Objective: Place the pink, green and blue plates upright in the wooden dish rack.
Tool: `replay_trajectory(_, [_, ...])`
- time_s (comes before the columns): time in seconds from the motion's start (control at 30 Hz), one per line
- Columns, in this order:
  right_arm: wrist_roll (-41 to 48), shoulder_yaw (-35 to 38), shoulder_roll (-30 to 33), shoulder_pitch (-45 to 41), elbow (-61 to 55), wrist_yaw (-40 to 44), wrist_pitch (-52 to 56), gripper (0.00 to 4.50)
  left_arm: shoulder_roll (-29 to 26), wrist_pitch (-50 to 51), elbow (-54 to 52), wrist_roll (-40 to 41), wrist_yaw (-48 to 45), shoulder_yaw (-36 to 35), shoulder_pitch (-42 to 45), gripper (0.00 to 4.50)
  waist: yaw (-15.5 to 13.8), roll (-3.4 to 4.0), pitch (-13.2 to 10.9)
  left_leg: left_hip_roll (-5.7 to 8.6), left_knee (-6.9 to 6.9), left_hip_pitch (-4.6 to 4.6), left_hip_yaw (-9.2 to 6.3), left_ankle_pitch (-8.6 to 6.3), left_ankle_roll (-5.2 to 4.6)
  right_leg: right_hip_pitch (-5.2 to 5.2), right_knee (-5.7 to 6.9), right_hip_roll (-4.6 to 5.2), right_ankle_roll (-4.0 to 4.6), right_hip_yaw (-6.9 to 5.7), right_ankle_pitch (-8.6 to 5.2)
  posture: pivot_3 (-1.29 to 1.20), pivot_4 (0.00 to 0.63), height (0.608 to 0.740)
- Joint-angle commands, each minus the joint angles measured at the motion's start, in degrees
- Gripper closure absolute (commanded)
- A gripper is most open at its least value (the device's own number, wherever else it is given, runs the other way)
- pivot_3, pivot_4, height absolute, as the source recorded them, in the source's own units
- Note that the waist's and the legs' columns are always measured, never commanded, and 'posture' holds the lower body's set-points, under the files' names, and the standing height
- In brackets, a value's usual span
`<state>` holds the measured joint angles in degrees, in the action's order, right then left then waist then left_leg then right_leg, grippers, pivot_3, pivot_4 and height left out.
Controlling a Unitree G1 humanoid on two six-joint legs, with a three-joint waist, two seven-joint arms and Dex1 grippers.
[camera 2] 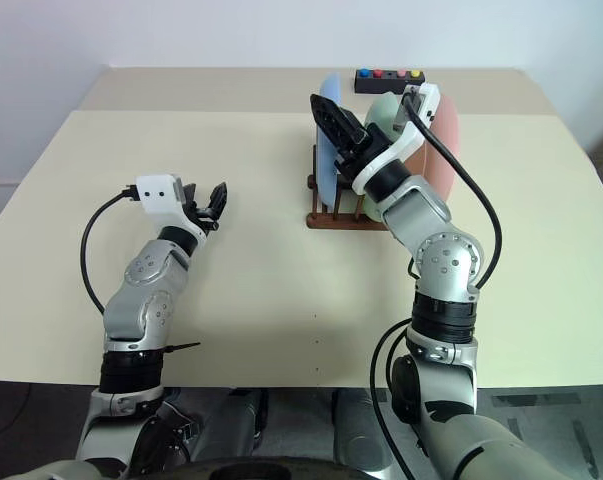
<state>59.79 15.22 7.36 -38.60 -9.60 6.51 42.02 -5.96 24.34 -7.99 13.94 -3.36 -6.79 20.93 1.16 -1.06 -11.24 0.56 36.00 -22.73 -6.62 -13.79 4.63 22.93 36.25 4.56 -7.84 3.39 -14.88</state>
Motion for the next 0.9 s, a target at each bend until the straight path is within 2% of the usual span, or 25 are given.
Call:
replay_trajectory(0.03, [0.3,0.0,0.2,-0.8,-1.5,0.3,-0.8,0.16,0.1,-1.1,-1.8,-0.3,-0.3,0.4,0.4,1.37,0.0,0.0,0.0,0.0,0.0,0.0,0.0,0.0,0.0,0.0,0.0,0.0,0.0,0.0,0.0,0.0,0.15,0.734])
replay_trajectory(0.27, [-6.1,-2.9,2.8,-1.0,-3.0,3.5,-4.0,0.16,0.2,-1.0,-1.8,-0.2,-0.4,0.7,0.4,1.37,0.0,0.0,0.0,0.0,0.01,-0.01,0.0,0.0,0.0,0.01,0.0,0.0,0.0,0.0,0.0,0.0,0.15,0.734])
replay_trajectory(0.47, [-12.6,-5.1,7.8,-1.4,-3.7,8.4,-7.1,0.16,0.3,-1.0,-1.8,-0.3,-0.4,0.7,0.4,1.37,0.0,0.0,0.0,0.0,0.01,-0.02,0.01,0.0,0.0,0.02,-0.02,0.0,0.0,0.0,0.0,0.0,0.15,0.734])
replay_trajectory(0.77, [-14.6,-7.3,12.7,-0.8,-10.5,18.9,-10.9,0.16,0.2,-1.2,-1.4,-0.2,-0.8,0.6,0.6,1.37,0.0,0.02,0.0,0.0,0.0,-0.08,0.01,0.0,0.0,0.05,-0.05,0.0,-0.01,0.0,0.0,0.0,0.15,0.734])
replay_trajectory(0.9, [-16.8,-6.2,16.8,1.1,-13.8,23.8,-14.3,0.16,-0.1,-1.5,-0.9,-0.2,-1.3,0.7,0.9,1.37,-0.3,0.02,0.0,0.0,0.04,-0.14,0.0,0.0,0.0,0.05,-0.1,0.0,-0.01,-0.02,0.0,0.0,0.15,0.734])
